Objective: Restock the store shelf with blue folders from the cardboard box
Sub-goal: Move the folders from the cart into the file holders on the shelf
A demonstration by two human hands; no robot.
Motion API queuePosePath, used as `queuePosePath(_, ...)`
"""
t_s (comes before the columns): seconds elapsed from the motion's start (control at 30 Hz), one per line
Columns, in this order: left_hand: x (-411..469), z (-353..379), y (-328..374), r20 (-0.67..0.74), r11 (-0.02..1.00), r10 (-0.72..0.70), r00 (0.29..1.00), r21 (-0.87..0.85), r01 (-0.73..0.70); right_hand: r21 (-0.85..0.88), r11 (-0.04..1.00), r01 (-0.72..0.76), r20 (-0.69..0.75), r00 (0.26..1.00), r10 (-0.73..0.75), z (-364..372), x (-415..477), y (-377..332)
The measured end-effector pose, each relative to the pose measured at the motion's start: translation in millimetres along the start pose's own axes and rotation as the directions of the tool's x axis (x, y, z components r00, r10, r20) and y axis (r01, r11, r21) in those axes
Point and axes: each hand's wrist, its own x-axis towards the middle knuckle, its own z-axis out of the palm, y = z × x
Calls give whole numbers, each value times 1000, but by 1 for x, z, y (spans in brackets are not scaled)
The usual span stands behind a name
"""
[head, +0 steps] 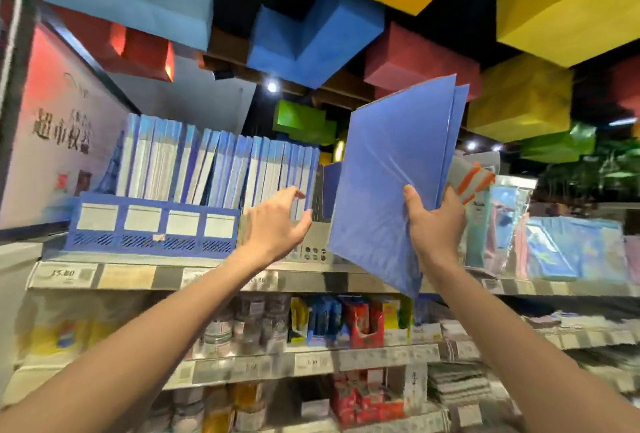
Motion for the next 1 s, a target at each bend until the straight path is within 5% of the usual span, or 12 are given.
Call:
queuePosePath(0.43, 88, 146, -71, 61, 983, 142, 988, 110, -148, 72, 991, 112, -45, 993, -109, 96, 96, 88)
queuePosePath(1.0, 142, 212, -82, 64, 945, 164, 984, 275, -175, -1, 996, 90, 13, 996, -90, 154, 157, 190)
